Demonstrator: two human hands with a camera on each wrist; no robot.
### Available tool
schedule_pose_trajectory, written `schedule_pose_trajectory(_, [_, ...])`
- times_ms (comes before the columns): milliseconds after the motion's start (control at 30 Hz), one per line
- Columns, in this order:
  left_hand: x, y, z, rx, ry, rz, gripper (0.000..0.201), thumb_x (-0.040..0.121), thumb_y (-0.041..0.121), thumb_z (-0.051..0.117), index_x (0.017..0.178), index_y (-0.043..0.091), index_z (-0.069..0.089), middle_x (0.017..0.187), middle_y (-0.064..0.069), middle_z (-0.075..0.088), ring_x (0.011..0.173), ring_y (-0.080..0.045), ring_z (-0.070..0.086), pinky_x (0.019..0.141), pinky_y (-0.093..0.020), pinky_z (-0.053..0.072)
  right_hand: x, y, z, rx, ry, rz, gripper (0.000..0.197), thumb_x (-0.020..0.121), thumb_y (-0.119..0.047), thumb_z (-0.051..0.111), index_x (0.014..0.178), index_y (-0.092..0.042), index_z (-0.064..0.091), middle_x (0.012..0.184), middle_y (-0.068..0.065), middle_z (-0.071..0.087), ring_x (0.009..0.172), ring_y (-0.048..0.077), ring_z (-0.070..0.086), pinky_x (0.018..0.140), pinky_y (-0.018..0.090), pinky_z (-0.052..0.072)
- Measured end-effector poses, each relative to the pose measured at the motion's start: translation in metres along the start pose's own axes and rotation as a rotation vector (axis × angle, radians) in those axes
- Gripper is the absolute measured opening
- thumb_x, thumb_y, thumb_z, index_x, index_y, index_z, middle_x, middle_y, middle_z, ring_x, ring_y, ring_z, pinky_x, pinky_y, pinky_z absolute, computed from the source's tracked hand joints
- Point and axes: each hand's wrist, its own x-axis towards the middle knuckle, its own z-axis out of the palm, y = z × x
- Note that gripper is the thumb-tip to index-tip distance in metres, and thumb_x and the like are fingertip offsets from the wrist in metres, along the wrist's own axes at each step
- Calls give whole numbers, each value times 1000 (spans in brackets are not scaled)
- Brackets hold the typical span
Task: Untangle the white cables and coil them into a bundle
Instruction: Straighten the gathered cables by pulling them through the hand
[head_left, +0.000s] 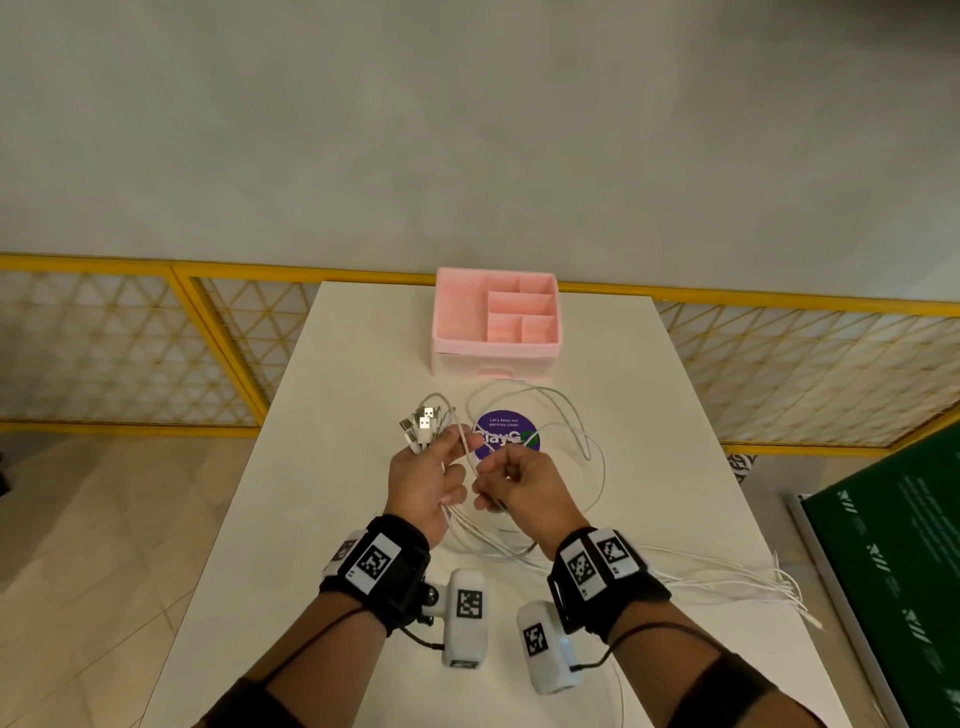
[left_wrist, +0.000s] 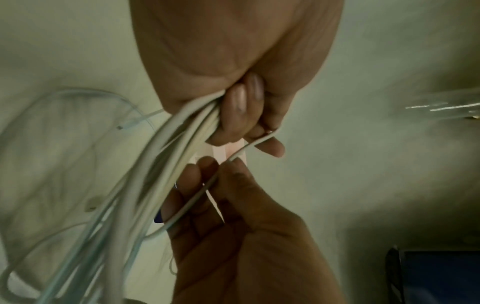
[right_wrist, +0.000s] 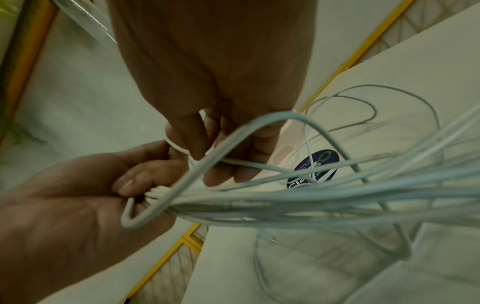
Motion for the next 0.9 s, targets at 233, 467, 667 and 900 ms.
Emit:
schedule_pose_trajectory(233, [-8, -11, -1, 226, -20, 29, 12, 94, 17, 67, 98, 6, 70, 69, -6, 65, 42, -10, 28, 40, -20, 20, 13, -24, -6, 148, 99, 35, 22, 94, -22, 60, 103, -5, 70, 101, 12, 74, 96, 24, 71, 82, 37, 50])
schedule_pose_trajectory(467, [-14, -18, -2, 340, -59, 36, 19, 92, 17, 70, 94, -2, 70, 75, -15, 67, 43, -13, 25, 44, -20, 19, 25, -36, -24, 241, 234, 78, 17, 92, -3, 62, 107, 4, 64, 68, 11, 65, 48, 14, 56, 47, 19, 45])
schedule_pose_trajectory(667, [-8, -12, -16, 237, 56, 59, 19, 95, 23, 67, 96, 4, 67, 85, -11, 76, 41, -9, 25, 40, -18, 20, 19, -27, -77, 217, 457, -145, 26, 93, 6, 49, 101, -14, 63, 68, 10, 64, 38, 12, 40, 36, 19, 31])
schedule_pose_trajectory(900, [-3, -14, -28, 118, 187, 41, 27, 99, 29, 60, 81, 10, 61, 47, 6, 38, 36, -6, 27, 36, -17, 19, 2, -4, -201, 445, 1003, -126, 27, 93, 1, 48, 89, -25, 56, 79, 6, 63, 53, 15, 59, 50, 28, 49])
